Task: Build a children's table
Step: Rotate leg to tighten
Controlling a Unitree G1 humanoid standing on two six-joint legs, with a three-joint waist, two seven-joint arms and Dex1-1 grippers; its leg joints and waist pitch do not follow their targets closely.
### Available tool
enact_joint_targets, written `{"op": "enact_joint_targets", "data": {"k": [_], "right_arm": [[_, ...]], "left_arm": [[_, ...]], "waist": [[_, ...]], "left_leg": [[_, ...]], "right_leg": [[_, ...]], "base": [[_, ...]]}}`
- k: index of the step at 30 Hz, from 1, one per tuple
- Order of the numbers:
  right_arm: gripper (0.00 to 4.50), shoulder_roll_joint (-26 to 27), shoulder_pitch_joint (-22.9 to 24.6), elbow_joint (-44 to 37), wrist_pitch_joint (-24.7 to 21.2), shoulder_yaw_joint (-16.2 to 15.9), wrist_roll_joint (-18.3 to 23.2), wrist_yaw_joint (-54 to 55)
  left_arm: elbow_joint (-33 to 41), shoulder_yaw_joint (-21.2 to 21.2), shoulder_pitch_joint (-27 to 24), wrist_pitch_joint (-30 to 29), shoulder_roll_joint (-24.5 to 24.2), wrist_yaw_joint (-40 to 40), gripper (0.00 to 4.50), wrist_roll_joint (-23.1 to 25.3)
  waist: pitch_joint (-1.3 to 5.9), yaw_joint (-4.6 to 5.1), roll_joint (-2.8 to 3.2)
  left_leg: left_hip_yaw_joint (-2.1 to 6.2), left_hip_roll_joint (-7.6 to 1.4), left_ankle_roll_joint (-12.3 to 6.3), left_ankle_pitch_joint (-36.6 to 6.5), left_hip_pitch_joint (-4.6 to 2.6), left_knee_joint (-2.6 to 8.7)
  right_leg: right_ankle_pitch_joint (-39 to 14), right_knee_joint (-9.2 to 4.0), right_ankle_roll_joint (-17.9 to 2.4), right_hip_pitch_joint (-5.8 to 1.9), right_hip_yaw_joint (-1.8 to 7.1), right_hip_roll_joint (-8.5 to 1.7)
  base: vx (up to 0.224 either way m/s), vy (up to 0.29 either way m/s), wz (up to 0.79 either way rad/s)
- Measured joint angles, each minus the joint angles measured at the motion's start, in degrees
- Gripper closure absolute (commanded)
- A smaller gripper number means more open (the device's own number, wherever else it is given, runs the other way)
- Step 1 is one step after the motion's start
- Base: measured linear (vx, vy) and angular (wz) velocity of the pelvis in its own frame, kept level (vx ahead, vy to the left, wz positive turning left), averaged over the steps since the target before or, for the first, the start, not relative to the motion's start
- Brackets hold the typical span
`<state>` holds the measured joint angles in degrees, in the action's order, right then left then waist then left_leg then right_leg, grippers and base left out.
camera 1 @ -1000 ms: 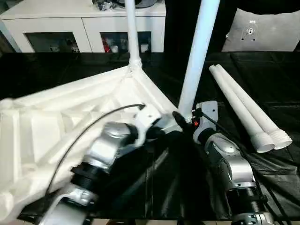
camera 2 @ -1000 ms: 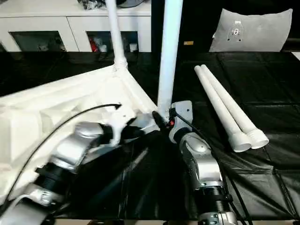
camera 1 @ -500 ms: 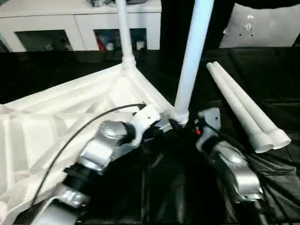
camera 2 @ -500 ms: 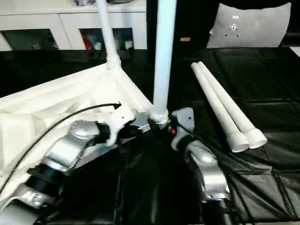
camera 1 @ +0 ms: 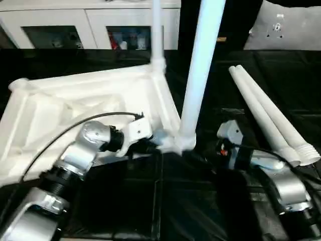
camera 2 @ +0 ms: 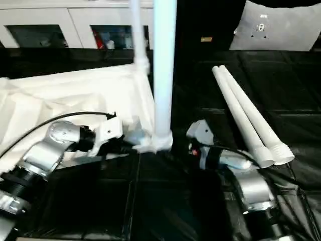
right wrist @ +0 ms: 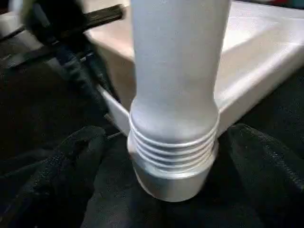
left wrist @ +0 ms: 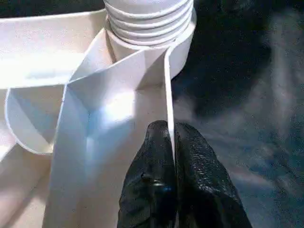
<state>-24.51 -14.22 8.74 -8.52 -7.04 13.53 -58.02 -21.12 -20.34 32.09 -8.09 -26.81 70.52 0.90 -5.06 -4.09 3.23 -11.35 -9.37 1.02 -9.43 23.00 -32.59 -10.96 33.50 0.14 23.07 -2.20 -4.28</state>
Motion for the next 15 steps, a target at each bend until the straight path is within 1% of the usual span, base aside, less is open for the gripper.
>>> {"op": "enact_joint_targets", "data": {"k": [1,2,3,4,5,7,8,11,14,15], "right_arm": [[0.08,-0.54,-0.3,0.0,-0.06,-0.53,0.17,-1.48],[0.24,-1.26,-0.98,0.13,-0.08,-1.41,0.24,-3.42],[0.24,-1.57,-1.5,0.21,-0.08,-1.81,0.25,-4.51],[0.35,-1.65,-2.0,0.49,-0.09,-2.16,0.26,-5.22],[0.46,-1.56,-3.21,0.98,-0.13,-2.83,0.26,-6.62],[0.55,-1.46,-4.45,1.33,-0.11,-3.5,0.25,-7.62],[0.8,-1.39,-4.94,1.66,-0.11,-3.88,0.25,-8.22],[0.9,-1.36,-5.59,2.27,-0.11,-5.18,0.25,-10.0],[1.27,-1.4,-5.72,2.95,-0.15,-5.44,0.27,-10.91],[1.32,-1.53,-6.01,3.12,-0.23,-5.55,0.29,-11.34]], "left_arm": [[-0.15,-0.39,0.09,0.61,-0.36,1.03,4.5,-0.01],[-0.32,-0.92,0.38,1.33,-1.01,2.6,4.5,-0.07],[-0.52,-1.23,0.7,1.85,-1.33,3.59,4.5,-0.06],[-0.63,-1.64,0.85,2.22,-1.57,4.26,4.5,-0.04],[-0.96,-2.39,1.48,2.98,-2.05,5.8,4.5,0.01],[-1.27,-2.96,1.66,3.81,-2.11,6.88,4.5,0.06],[-1.39,-3.2,1.73,4.52,-2.11,7.29,4.5,0.1],[-2.36,-3.3,2.26,5.7,-2.06,7.95,4.5,0.17],[-2.9,-3.66,2.36,6.63,-2.07,8.32,4.5,0.17],[-3.31,-3.67,2.49,7.08,-2.09,8.72,4.5,0.16]], "waist": [[0.0,-0.13,0.0],[-0.02,-0.28,-0.04],[-0.03,-0.46,-0.05],[-0.05,-0.56,-0.09],[-0.08,-0.89,-0.14],[-0.08,-1.2,-0.14],[-0.09,-1.34,-0.22],[-0.09,-1.34,-0.34],[-0.1,-1.3,-0.38],[-0.1,-1.3,-0.39]], "left_leg": [[-0.01,0.0,0.1,-0.06,0.0,-0.05],[-0.02,0.0,0.11,-0.06,0.0,-0.11],[-0.02,0.0,0.1,-0.06,-0.01,-0.17],[-0.04,0.0,0.11,-0.06,-0.02,-0.21],[-0.04,-0.05,0.11,-0.05,-0.02,-0.31],[-0.06,-0.08,0.12,-0.05,-0.03,-0.36],[-0.09,-0.1,0.12,-0.05,-0.03,-0.39],[-0.12,-0.11,0.12,-0.05,-0.02,-0.46],[-0.14,-0.11,0.12,-0.05,-0.01,-0.47],[-0.13,-0.12,0.12,-0.05,-0.01,-0.46]], "right_leg": [[0.0,0.06,0.0,-0.01,0.0,-0.02],[0.0,0.16,0.0,-0.01,0.01,-0.04],[0.0,0.26,0.0,0.0,0.0,-0.07],[0.0,0.35,0.0,0.0,0.01,-0.08],[0.0,0.51,0.0,0.02,0.0,-0.08],[0.0,0.57,0.0,-0.01,-0.03,-0.1],[0.0,0.58,0.0,-0.03,-0.06,-0.12],[0.0,0.6,0.0,-0.03,-0.04,-0.13],[0.0,0.6,0.0,-0.03,-0.03,-0.14],[-0.01,0.61,0.0,-0.03,-0.05,-0.14]], "base": [[0.0,0.0,0.0],[0.0,0.0,0.0],[0.0,0.0,0.0],[0.0,0.0,0.0],[0.0,0.0,0.0],[0.0,0.0,0.0],[0.0,0.0,0.0],[0.0,0.0,0.0],[0.0,0.0,0.0],[0.0,0.0,0.0]]}}
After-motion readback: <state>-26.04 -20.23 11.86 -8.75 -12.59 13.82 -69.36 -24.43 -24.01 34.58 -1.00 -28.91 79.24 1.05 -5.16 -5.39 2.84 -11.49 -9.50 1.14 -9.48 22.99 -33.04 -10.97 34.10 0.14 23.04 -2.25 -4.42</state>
